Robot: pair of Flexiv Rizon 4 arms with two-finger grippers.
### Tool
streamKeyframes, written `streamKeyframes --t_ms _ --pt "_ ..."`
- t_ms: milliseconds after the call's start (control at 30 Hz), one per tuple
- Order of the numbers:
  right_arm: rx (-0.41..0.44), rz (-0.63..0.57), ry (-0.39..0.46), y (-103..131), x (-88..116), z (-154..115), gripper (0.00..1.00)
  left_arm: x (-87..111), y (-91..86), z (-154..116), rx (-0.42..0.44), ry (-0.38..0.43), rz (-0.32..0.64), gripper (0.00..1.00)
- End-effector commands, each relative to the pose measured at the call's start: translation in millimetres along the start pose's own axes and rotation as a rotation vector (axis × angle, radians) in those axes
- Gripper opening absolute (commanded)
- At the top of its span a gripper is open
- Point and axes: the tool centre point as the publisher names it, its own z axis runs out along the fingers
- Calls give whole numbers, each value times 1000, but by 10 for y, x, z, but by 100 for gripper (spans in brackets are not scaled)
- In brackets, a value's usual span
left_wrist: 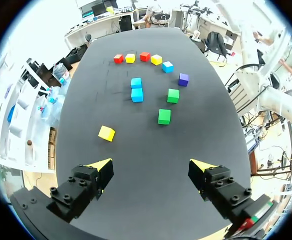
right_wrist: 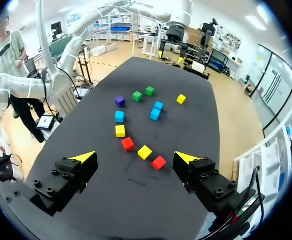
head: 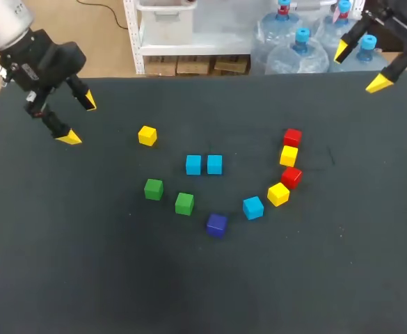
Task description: Place the blue cubes, place green cubes on the blue cubes, place the yellow cubes on the green cubes, then place the red cubes on the yellow cubes, and place purple cube on the red cubes.
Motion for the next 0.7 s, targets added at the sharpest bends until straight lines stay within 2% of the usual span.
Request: streamKeyframes --t_ms 33,133,233,467,500,700 --pt "-36 0 -4 -39 9 -12 100 5 9 2 1 0 1 100" --pt "-36 0 -4 -39 9 -12 100 5 9 2 1 0 1 100" --pt "-16 -1 50 -48 -61 107 100 5 9 2 1 0 1 100" --pt "-25 -123 143 -27 -374 429 100 5 9 2 1 0 1 100" --pt "2 -120 183 -7 -421 464 100 5 9 2 1 0 1 100" --pt "40 -122 238 112 -573 660 100 5 9 2 1 0 1 100"
